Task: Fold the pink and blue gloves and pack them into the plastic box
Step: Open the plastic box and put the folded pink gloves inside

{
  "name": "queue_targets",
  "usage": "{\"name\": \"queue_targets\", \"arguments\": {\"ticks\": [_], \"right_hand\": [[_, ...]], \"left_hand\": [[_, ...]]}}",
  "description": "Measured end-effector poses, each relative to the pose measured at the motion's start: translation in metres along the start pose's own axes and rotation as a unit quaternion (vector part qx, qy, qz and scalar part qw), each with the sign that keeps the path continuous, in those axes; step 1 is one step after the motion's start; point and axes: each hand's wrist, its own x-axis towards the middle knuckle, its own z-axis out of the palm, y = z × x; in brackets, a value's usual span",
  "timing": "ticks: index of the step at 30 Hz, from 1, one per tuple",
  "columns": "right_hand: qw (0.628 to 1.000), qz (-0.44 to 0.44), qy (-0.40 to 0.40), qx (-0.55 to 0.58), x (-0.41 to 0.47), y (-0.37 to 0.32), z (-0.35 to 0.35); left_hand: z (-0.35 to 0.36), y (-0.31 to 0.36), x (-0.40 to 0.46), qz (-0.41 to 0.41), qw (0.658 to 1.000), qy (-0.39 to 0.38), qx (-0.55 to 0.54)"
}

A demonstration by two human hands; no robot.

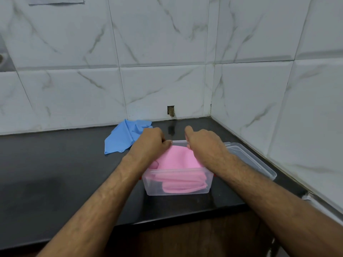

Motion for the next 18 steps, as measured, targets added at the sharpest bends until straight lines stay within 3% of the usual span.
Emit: {"name": "queue_targets", "arguments": {"ticks": [4, 6, 9, 11, 15, 18], "right_hand": [[0.998, -0.005, -0.002, 0.061, -0.003, -0.002, -0.005], [0.996, -0.016, 0.0, 0.087, -0.005, -0.004, -0.008], [0.994, -0.023, 0.013, 0.103, -0.007, -0.006, -0.01], [0.993, -0.021, 0.017, 0.114, -0.007, -0.005, -0.01], [0.99, -0.026, 0.0, 0.139, -0.005, -0.001, -0.013], [0.983, -0.05, -0.101, 0.145, -0.002, 0.001, -0.015]], "left_hand": [[-0.008, -0.002, -0.004, 0.0, 0.994, 0.071, 0.082], [-0.014, 0.0, -0.01, 0.057, 0.985, 0.098, 0.134], [-0.022, 0.007, -0.023, 0.198, 0.969, 0.096, 0.11], [-0.027, 0.012, -0.03, 0.242, 0.967, 0.036, 0.072], [-0.033, 0.01, -0.028, 0.168, 0.969, -0.126, 0.129], [-0.033, 0.002, -0.029, 0.136, 0.968, -0.176, 0.114]]}}
